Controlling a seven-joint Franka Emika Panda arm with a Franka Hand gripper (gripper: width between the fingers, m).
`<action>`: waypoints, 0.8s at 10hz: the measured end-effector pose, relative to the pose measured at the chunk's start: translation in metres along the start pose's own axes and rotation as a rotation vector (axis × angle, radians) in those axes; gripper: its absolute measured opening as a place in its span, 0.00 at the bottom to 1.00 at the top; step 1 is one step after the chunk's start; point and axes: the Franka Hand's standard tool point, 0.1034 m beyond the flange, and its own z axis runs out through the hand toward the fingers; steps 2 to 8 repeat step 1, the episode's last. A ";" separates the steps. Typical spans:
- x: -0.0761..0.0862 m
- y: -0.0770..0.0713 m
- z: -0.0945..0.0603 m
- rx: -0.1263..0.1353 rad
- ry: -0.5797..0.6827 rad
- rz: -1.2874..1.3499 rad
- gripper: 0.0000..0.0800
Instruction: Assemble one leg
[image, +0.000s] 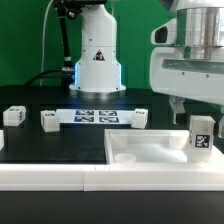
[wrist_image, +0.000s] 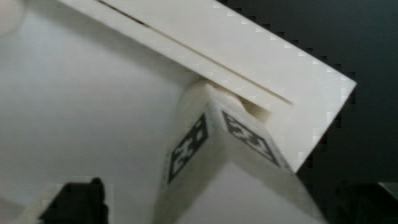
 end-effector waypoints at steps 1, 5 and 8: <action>0.000 0.000 0.000 0.000 -0.001 0.008 0.81; 0.000 0.000 0.000 0.000 -0.001 0.008 0.81; 0.000 0.000 0.000 0.000 -0.001 0.008 0.81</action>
Offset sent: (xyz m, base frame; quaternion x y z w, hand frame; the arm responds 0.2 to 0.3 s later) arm 0.0000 0.0000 0.0000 0.0000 0.0000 0.0000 1.0000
